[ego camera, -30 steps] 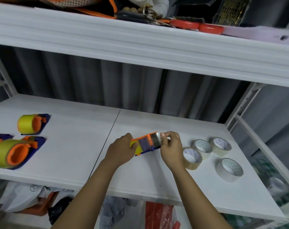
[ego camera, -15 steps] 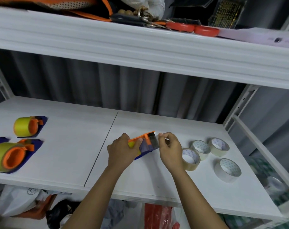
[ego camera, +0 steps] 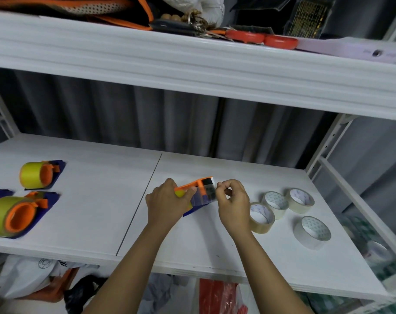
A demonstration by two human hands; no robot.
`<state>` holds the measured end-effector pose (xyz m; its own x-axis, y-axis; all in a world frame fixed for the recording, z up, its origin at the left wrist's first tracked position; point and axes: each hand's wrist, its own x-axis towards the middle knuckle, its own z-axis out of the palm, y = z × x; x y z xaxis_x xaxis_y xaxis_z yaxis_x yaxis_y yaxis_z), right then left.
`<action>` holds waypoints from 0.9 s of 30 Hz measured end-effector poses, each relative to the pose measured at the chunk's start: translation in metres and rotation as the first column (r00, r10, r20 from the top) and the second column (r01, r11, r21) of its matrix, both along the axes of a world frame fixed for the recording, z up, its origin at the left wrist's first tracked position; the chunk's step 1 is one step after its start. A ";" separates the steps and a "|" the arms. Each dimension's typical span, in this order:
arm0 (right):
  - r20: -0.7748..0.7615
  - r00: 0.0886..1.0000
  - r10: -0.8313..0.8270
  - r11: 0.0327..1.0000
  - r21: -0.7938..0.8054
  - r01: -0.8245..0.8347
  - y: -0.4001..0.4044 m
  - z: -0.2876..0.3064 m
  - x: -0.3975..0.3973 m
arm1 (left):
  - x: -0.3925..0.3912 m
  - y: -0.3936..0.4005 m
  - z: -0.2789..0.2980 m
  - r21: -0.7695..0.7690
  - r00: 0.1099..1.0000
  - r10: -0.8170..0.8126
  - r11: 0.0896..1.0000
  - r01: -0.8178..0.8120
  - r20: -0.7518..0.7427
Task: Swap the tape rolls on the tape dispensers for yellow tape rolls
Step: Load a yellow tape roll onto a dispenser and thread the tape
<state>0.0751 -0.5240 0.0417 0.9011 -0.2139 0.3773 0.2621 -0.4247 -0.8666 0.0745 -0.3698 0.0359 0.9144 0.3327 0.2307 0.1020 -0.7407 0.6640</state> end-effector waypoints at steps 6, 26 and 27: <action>0.031 0.999 -0.024 0.999 0.050 0.023 0.000 -0.003 -0.001 | 0.001 -0.001 0.004 0.009 0.998 -0.008 1.000 0.009 -0.058; -0.149 0.985 -0.085 0.994 -0.086 0.073 -0.002 0.012 0.005 | -0.008 -0.005 0.011 0.045 0.996 -0.006 0.999 0.010 -0.088; -0.151 0.985 -0.089 0.993 -0.090 0.076 -0.001 0.013 0.005 | -0.008 -0.005 0.011 0.040 0.996 -0.013 0.999 0.016 -0.083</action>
